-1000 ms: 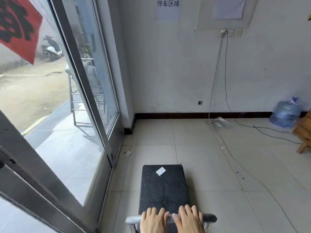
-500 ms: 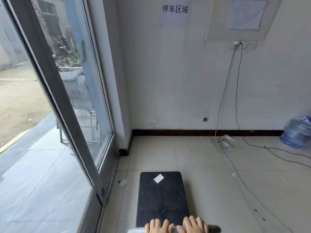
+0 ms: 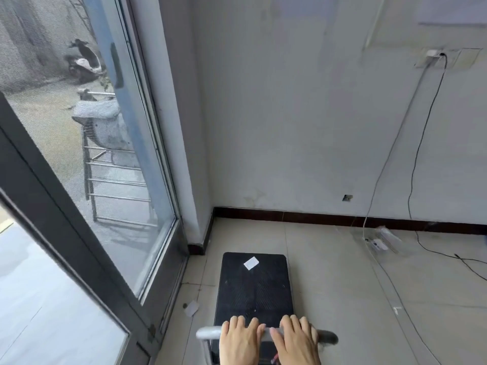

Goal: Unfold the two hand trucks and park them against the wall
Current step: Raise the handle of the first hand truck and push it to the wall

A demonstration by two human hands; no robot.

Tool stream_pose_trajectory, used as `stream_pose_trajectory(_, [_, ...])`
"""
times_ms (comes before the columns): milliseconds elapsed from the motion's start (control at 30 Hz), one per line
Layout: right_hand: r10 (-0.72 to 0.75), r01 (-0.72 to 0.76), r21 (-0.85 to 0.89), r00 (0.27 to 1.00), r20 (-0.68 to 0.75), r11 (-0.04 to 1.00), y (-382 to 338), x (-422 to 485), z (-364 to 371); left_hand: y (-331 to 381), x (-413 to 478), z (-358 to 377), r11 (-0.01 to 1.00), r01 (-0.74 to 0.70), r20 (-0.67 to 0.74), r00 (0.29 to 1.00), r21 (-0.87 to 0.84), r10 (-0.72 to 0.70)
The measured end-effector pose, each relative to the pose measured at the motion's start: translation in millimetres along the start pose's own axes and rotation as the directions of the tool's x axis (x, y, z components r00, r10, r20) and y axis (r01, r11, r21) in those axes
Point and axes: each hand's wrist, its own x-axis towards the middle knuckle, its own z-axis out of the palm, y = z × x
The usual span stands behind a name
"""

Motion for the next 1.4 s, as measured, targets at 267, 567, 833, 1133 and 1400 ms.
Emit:
stream_pose_trajectory(267, [-0.053,0.053,-0.004,0.998,0.031,0.999,11.3,131.1,27.2,-8.6,120.3,45.9,0.999,0.009,0.072,0.997,0.035,-0.011])
stream_pose_trajectory(567, [-0.025,0.026,-0.028,0.999,0.036,0.999,-3.3,265.0,53.9,-39.6,247.7,89.1,1.0,0.001,0.158,0.987,-0.012,0.001])
stream_pose_trajectory(833, [0.029,-0.029,-0.028,1.0,0.005,0.999,-29.4,350.2,77.6,-74.2,331.9,122.8,0.998,-0.055,0.128,0.99,-0.014,0.057])
stream_pose_trajectory(1133, [0.072,-0.074,-0.055,0.996,-0.049,0.996,-50.9,392.9,87.9,-96.8,380.1,132.4,0.993,-0.104,0.349,0.93,-0.047,0.114])
stream_pose_trajectory(1400, [0.121,-0.121,-0.078,0.993,-0.007,0.99,-80.4,388.7,82.1,-118.9,381.0,118.1,0.991,-0.128,0.426,0.894,-0.045,0.135])
